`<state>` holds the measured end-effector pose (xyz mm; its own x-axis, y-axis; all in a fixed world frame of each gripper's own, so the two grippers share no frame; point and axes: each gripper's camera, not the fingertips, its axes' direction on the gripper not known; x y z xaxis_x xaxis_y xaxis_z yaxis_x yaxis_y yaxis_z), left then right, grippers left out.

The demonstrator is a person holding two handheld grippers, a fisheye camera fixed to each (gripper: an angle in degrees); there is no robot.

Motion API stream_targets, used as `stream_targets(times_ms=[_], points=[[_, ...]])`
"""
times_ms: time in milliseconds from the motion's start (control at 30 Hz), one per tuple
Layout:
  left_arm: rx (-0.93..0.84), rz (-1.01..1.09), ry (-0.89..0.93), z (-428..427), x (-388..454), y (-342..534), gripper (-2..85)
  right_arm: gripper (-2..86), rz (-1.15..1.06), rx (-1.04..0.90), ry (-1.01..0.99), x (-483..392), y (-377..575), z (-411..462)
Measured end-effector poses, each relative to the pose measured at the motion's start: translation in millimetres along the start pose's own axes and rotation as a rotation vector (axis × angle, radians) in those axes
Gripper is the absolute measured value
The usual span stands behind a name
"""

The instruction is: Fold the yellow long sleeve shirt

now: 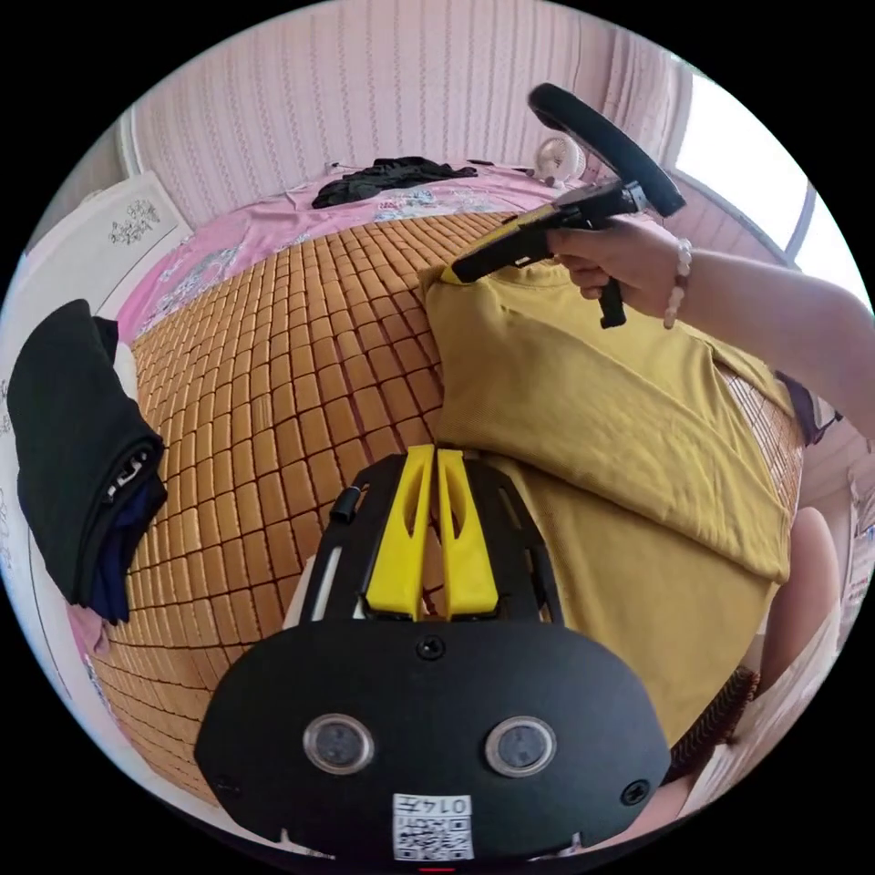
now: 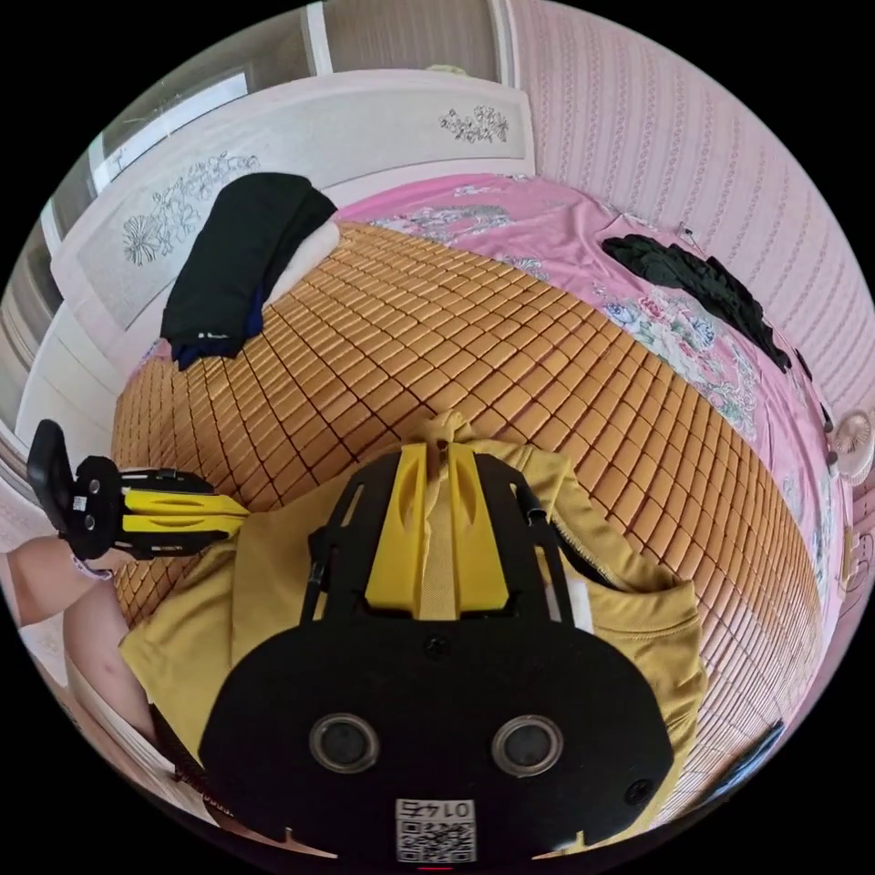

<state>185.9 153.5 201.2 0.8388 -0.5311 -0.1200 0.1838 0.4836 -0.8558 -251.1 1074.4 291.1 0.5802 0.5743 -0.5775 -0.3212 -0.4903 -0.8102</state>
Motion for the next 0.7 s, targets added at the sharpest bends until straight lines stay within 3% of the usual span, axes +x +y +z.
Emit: stream_targets(times_ms=[133, 233, 367, 467, 567, 700], points=[[0.057, -0.017, -0.016, -20.8, 11.5, 7.7, -1.0, 4.9, 0.042, 0.227, 0.029, 15.9, 97.0, -114.7], [0.117, 0.054, -0.018, -47.2, 41.6, 31.9, -0.9, 7.1, 0.081, 0.216, 0.289, 13.9, 210.9, -189.0], [0.102, 0.135, 0.091, -69.4, 104.5, 67.4, -0.2, 9.9, 0.416, 0.184, 0.508, 22.5, 387.2, -275.7], [0.101, 0.184, 0.028, -74.2, 159.8, 87.3, 0.9, 11.7, 0.774, 0.195, 0.540, 40.8, 491.3, -324.7], [0.047, 0.175, 0.086, -71.2, 199.5, 85.4, 2.3, 14.0, 1.026, 0.189, 0.553, 69.8, 553.0, -358.9], [0.018, 0.251, 0.132, -79.8, 246.5, 50.0, 3.3, 14.4, 1.112, 0.296, 0.625, 111.5, 590.6, -402.1]])
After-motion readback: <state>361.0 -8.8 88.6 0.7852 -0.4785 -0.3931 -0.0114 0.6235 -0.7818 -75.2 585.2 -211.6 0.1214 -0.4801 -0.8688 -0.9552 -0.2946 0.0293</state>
